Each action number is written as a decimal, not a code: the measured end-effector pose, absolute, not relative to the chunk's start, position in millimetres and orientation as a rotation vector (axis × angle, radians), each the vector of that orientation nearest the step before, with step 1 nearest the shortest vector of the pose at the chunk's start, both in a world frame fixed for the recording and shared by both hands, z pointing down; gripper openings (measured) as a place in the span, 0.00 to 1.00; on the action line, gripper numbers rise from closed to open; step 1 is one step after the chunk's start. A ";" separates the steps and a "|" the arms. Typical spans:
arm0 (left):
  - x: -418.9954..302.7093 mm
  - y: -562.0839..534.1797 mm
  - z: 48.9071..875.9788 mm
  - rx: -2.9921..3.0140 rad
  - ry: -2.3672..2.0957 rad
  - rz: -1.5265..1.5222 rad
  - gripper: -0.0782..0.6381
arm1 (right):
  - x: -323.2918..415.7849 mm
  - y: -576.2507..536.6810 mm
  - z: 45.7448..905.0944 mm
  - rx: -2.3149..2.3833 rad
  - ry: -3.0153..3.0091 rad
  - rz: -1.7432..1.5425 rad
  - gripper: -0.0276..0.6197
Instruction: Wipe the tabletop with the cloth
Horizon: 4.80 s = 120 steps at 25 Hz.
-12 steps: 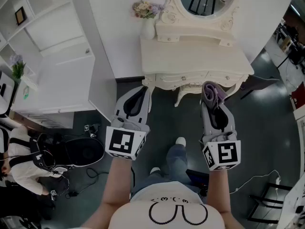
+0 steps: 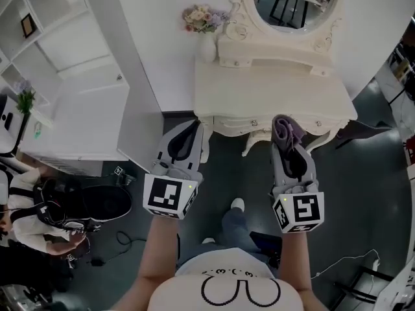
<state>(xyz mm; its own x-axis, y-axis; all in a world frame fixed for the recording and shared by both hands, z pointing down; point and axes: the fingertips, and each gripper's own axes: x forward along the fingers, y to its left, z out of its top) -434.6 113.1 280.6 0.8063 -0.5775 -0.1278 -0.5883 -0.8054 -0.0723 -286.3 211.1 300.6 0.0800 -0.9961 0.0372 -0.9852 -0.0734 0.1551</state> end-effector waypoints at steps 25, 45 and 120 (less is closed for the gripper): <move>-315.7 -33.1 320.8 -2.859 1.298 -0.005 0.10 | -150.6 40.3 351.0 1.944 -2.289 0.094 0.18; -347.3 -224.4 356.2 -2.909 1.391 -0.055 0.10 | -218.8 -177.9 392.2 1.585 -2.352 0.277 0.18; -191.5 -256.1 434.0 -2.994 1.498 -0.240 0.10 | -92.1 -269.4 618.1 1.459 -1.738 1.510 0.19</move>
